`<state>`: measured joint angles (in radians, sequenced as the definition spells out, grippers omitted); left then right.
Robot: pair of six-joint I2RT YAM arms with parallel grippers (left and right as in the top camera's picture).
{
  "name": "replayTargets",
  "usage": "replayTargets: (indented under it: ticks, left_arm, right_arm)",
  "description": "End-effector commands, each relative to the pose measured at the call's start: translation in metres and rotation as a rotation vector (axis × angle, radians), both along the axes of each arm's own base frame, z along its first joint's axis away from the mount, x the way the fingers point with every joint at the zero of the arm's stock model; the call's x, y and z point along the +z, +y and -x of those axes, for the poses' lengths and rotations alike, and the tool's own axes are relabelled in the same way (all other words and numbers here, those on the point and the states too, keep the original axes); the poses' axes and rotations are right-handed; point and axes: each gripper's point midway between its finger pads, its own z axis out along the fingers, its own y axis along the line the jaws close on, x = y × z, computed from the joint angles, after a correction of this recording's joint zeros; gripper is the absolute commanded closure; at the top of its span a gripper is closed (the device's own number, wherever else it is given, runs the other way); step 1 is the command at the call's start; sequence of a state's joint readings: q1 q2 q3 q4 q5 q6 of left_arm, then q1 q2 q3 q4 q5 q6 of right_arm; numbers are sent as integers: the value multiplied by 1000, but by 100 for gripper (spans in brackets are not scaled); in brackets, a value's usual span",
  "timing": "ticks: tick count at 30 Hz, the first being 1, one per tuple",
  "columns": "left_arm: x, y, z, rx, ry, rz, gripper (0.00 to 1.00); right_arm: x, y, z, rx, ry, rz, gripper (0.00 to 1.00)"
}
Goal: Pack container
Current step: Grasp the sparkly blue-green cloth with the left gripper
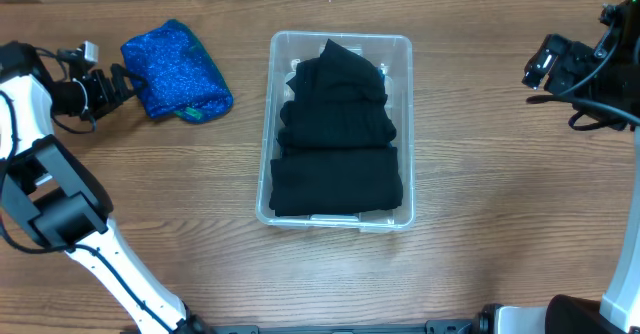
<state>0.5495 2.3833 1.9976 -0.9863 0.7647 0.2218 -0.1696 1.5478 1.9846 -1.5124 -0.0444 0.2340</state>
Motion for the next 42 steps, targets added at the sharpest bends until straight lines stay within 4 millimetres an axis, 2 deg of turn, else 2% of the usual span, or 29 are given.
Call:
replayTargets:
  ticks: [1,5,9,15,23,30,36,42]
  left_arm:
    - [-20,-8,-4,-53,-26,26,0]
    - [-40,-7,-5,-53,-13,35,0]
    - [-48,-12,-9,-68,-15,32,0]
    - [-46,-17,-17,-88,-53,20,0]
    - [-43,-24,-24,-69,-93,92,0]
    - [-53,-33,-26,-20,-82,167,0]
    - [-71,-53,-27,4,-23,170,0]
    - [-86,-88,-35,30,92,124,0]
  right_arm:
    - [-2,-2,0,-2,8,10,0]
    - [-2,-2,0,-2,8,10,0]
    - [-2,-2,0,-5,7,8,0]
    - [-2,-2,1,-5,11,7,0]
    - [-2,-2,1,-4,11,7,0]
    - [-2,-2,1,-4,12,7,0]
    - [-2,-2,1,-5,11,7,0]
    - [-2,-1,1,-6,11,2,0]
